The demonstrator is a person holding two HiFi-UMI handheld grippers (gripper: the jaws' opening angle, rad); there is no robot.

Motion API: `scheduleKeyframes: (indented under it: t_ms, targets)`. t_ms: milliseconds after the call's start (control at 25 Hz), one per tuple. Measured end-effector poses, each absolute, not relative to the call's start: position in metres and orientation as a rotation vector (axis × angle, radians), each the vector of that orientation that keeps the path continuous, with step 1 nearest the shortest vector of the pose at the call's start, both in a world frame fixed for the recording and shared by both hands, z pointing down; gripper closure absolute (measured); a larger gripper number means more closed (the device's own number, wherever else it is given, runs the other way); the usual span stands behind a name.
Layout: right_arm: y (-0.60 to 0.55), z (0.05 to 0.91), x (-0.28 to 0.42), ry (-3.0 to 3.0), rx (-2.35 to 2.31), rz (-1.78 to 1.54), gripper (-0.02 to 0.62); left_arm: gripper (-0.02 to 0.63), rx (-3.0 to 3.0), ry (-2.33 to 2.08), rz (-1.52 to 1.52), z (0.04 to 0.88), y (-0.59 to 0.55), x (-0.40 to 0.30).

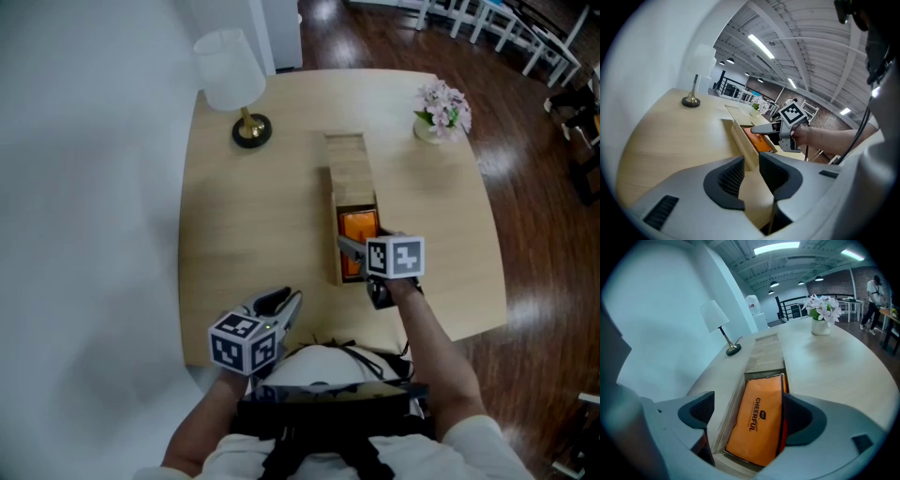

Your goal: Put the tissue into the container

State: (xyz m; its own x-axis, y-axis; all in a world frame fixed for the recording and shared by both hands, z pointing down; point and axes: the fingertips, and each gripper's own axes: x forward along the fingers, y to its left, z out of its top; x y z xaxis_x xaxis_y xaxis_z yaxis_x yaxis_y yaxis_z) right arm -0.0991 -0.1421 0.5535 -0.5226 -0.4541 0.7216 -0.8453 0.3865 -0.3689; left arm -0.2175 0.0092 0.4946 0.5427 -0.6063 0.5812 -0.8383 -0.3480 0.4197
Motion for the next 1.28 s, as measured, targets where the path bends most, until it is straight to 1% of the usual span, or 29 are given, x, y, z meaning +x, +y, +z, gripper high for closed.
scheduleKeyframes:
  t_ms: [360, 720, 800, 880, 920, 1000, 1080, 1160, 1240, 1280]
  targets:
    - [-0.133, 0.539, -0.086, -2.167, 1.124, 1.02, 0.14, 0.505, 2.087, -1.162, 0.404, 0.49, 0.003, -0.206]
    - [-0.109, 0.522, -0.063, -2.228, 1.055, 1.05, 0.14, 0.512, 2.112, -1.114, 0.387, 0.487, -0.003, -0.173]
    - [-0.106, 0.52, -0.056, -2.231, 1.056, 1.042, 0.149, 0.512, 2.114, -1.106, 0.384, 0.488, -0.005, -0.166]
    - [-0.105, 0.518, -0.049, -2.235, 1.06, 1.038, 0.164, 0.512, 2.12, -1.099, 0.382, 0.487, -0.006, -0.159]
    - [-0.104, 0.516, -0.045, -2.238, 1.061, 1.04, 0.182, 0.512, 2.124, -1.097, 0.381, 0.486, -0.006, -0.156]
    - [-0.101, 0.513, -0.038, -2.246, 1.057, 1.047, 0.232, 0.534, 2.132, -1.096, 0.377, 0.484, -0.007, -0.149]
    - [-0.099, 0.51, -0.032, -2.258, 1.045, 1.052, 0.265, 0.534, 2.137, -1.092, 0.371, 0.482, -0.007, -0.142]
    - [-0.096, 0.507, -0.028, -2.27, 1.027, 1.055, 0.33, 0.535, 2.143, -1.088, 0.361, 0.48, -0.007, -0.136]
    - [-0.093, 0.504, -0.024, -2.277, 1.015, 1.058, 0.36, 0.572, 2.152, -1.086, 0.352, 0.477, -0.008, -0.131]
    - [-0.092, 0.503, -0.021, -2.279, 1.016, 1.062, 0.385, 0.572, 2.157, -1.085, 0.348, 0.476, -0.008, -0.128]
